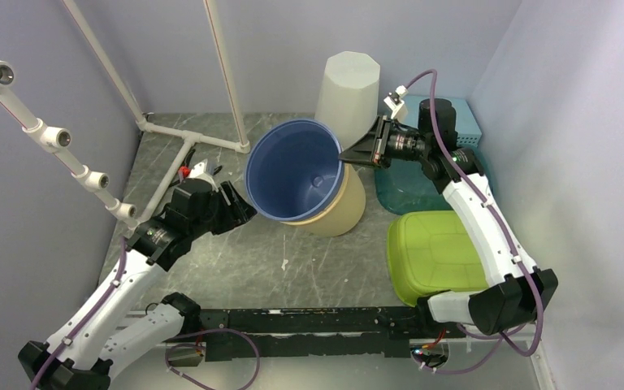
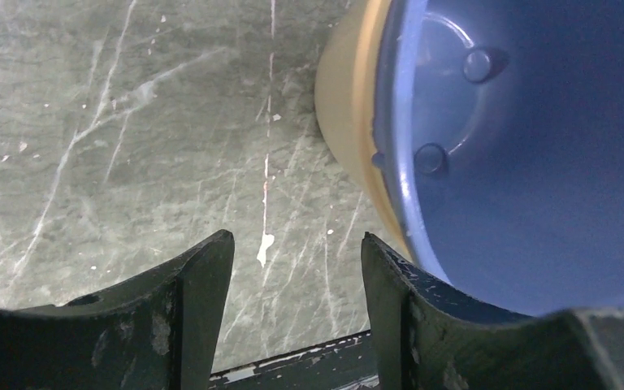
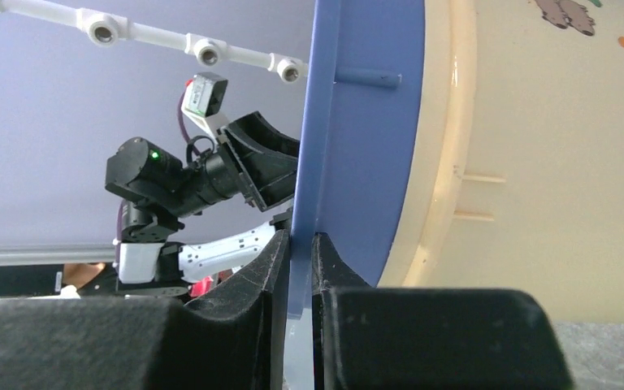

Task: Turn the large container upside down

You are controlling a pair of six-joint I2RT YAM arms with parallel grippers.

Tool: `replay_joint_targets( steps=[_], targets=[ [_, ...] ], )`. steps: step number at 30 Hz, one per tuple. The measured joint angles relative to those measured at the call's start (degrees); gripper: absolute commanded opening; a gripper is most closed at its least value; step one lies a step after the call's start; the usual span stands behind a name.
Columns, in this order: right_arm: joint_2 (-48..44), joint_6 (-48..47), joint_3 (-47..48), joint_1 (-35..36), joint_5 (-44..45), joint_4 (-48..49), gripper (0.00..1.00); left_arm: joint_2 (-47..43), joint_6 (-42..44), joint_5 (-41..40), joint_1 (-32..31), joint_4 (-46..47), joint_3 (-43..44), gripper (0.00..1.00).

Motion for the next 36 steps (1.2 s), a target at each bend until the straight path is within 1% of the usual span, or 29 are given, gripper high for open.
replay_joint_targets(
  steps=[4,9,10,13,16,19,22,24,28,32,34,36],
  targets=[
    [0.46,-3.34,2.56,0.00,1.92,-5.20,0.00,-0.15,0.11,0.98,0.00,1.11,-0.02,0.64],
    [0.59,-6.34,4.17,0.00,4.72,-8.63,0.00,-1.62,0.48,1.27,-0.02,1.14,0.07,0.70],
    [0.59,-6.84,4.39,0.00,5.53,-9.01,0.00,-2.10,0.50,1.27,-0.02,1.11,0.13,0.73],
    [0.59,-7.43,4.50,0.00,6.62,-9.11,0.00,-4.13,0.42,1.27,-0.02,1.81,0.26,0.83],
    [0.59,-7.74,4.68,-0.20,7.39,-9.14,0.00,-5.38,0.15,1.25,-0.02,3.15,0.55,0.88],
    [0.59,-7.91,4.76,-0.20,7.65,-9.22,0.00,-4.72,-0.09,1.25,-0.02,4.42,1.99,0.89],
    [0.59,-8.15,4.83,-0.22,7.72,-9.44,0.00,-1.16,-0.61,1.20,0.00,4.94,5.60,0.88],
    [0.59,-8.28,4.96,-0.20,7.76,-9.57,0.00,2.12,-1.16,1.18,0.00,5.84,7.58,0.84],
    [0.59,-8.55,5.03,-0.22,7.80,-9.88,0.00,9.11,-1.36,1.64,0.20,8.83,9.03,0.68],
    [0.52,-8.63,5.03,-0.22,7.85,-9.99,0.00,14.86,-0.98,2.84,0.44,8.44,11.15,0.37],
    [0.46,-8.85,5.03,-0.22,7.85,-10.16,0.00,16.26,-0.61,2.97,0.46,8.33,12.37,0.20],
    [0.33,-9.60,5.14,-0.31,8.63,-10.86,0.00,16.33,0.74,2.71,0.59,7.23,12.94,0.08]
  ],
)
